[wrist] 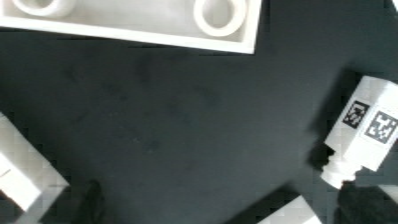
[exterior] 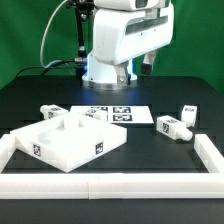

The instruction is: Assemble one leg

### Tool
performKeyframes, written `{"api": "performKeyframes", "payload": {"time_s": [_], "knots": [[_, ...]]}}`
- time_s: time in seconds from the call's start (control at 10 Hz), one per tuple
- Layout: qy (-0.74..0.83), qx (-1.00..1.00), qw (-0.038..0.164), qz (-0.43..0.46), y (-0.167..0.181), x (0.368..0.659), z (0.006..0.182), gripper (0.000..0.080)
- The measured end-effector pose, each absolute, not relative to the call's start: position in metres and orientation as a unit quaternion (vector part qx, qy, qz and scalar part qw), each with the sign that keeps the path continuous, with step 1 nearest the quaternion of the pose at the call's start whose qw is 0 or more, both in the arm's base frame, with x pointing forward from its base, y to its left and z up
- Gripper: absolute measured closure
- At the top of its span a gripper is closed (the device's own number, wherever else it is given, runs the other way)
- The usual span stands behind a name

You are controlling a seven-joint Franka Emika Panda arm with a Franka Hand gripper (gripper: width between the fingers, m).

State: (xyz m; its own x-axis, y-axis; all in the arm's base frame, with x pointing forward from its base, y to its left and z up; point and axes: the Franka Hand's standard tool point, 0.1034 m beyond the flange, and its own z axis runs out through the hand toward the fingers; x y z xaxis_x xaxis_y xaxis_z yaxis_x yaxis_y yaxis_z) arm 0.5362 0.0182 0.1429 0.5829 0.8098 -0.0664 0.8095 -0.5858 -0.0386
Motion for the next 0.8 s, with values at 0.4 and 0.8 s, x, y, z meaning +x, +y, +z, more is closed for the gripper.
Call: {"api": "performKeyframes", "payload": {"time_s": [0.4, 0.8], "knots": [[-0.455, -0.889, 0.002, 0.039, 0.0181, 0.5361, 0.1423, 0.015], [-0.455, -0.889, 0.003, 0.04, 0.0182, 0.5355, 0.1408, 0.015]]}}
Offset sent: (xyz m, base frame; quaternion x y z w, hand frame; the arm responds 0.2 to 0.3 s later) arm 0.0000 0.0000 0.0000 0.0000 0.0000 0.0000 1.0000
